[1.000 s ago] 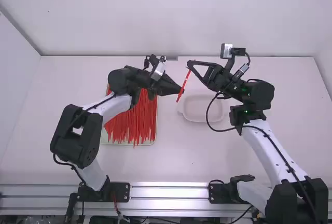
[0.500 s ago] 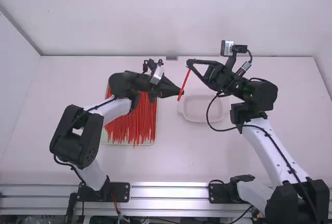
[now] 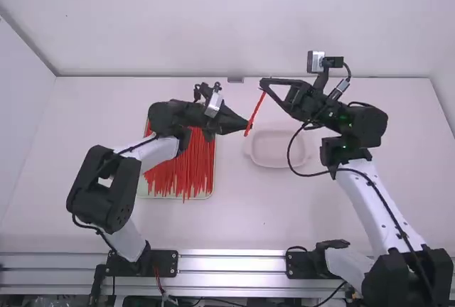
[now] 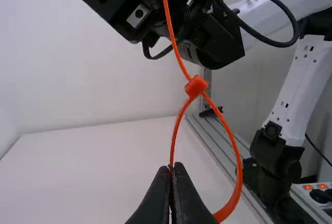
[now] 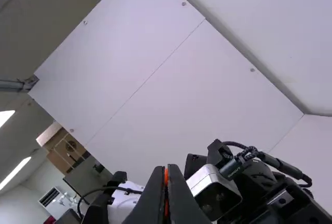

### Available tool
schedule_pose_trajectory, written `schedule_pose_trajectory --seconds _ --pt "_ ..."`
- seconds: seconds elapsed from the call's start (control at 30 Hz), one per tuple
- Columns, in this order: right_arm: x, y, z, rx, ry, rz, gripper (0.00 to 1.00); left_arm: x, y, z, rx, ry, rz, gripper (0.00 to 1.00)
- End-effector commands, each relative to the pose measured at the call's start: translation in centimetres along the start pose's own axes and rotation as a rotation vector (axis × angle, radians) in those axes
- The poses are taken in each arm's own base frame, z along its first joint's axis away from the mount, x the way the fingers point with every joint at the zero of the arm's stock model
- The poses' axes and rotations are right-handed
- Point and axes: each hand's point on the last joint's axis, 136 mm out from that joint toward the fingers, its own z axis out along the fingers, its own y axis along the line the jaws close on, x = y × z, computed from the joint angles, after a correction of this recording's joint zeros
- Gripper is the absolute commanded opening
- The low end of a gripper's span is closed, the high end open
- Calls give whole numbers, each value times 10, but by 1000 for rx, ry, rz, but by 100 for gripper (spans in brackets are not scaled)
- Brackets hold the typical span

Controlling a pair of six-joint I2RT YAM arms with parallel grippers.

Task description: Fasten the cable tie

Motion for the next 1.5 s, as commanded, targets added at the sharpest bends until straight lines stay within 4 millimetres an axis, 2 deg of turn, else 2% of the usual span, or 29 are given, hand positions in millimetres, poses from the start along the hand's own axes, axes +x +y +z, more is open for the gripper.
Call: schedule_pose_trajectory --seconds 0.0,0.37,0.97,1.27,1.33,1.37,1.4,1.43,1.47 --pt "-30 34 1 -39 -69 -100 0 12 -15 0 62 45 7 2" --pt "-39 46 1 -52 -82 -137 0 18 -17 -1 58 44 6 2" --pt "-54 79 7 -88 -81 -201 0 33 -23 -2 58 50 -20 2" --pt "-51 73 11 -55 -37 -175 0 33 -19 -9 33 48 -33 2" --pt "-50 72 10 -54 -26 -175 0 32 -16 -13 19 49 -49 15" --pt "-49 70 9 -48 -22 -185 0 32 -14 -17 5 49 -62 34" --pt "-47 65 8 -34 -8 -189 0 31 -10 -21 -13 45 -84 63" --pt "-46 62 8 -25 1 -186 0 29 -6 -24 -38 35 -109 99" --pt "-45 60 8 -19 7 -184 0 28 -3 -27 -54 28 -129 99"
